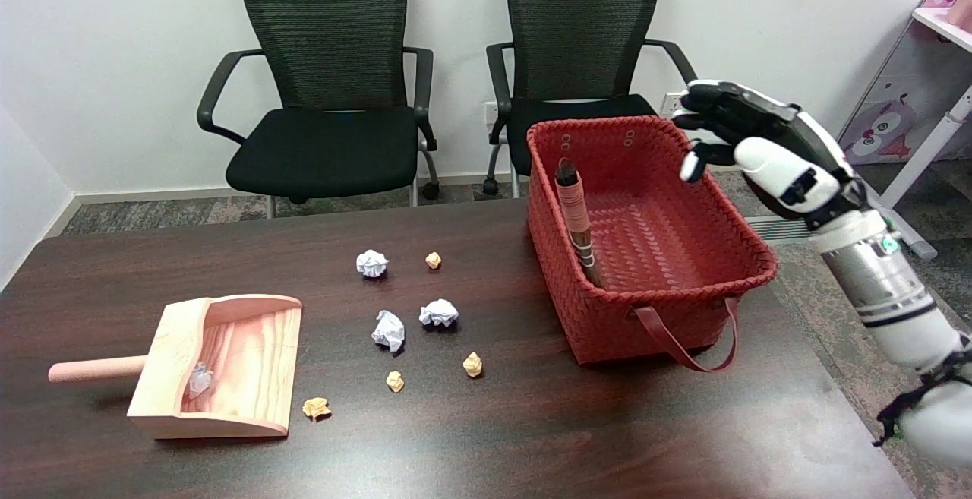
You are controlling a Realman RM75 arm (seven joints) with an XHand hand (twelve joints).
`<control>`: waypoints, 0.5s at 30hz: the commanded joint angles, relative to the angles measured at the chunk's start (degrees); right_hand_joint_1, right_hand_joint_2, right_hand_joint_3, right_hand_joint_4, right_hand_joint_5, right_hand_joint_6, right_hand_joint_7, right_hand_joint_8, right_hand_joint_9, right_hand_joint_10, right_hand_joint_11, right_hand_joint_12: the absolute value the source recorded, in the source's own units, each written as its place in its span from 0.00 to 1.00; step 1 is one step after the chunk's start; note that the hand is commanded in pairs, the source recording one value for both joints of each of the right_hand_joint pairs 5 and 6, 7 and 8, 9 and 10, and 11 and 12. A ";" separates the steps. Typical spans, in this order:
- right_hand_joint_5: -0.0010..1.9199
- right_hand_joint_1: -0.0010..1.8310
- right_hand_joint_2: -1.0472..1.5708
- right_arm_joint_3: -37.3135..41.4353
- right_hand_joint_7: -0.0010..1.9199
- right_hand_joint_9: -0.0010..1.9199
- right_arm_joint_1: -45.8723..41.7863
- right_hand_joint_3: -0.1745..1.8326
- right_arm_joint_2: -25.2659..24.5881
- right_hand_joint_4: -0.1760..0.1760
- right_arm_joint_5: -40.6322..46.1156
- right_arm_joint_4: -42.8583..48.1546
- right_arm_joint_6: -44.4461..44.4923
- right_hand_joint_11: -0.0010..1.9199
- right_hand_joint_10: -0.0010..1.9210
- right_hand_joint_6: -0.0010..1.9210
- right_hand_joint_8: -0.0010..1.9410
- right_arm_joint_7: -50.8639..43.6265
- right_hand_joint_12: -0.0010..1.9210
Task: Pick up the broom by its handle.
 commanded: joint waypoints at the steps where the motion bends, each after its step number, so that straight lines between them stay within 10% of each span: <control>1: 0.25 0.47 0.49 7.73 0.25 0.30 3.53 0.57 0.91 0.00 -7.24 -5.45 -18.20 0.57 0.30 0.25 0.24 -8.67 0.57; 15: 0.14 0.47 0.45 8.17 0.14 0.16 4.06 0.49 0.82 0.00 -7.23 -15.87 -32.40 0.34 0.16 0.14 0.14 -30.59 0.34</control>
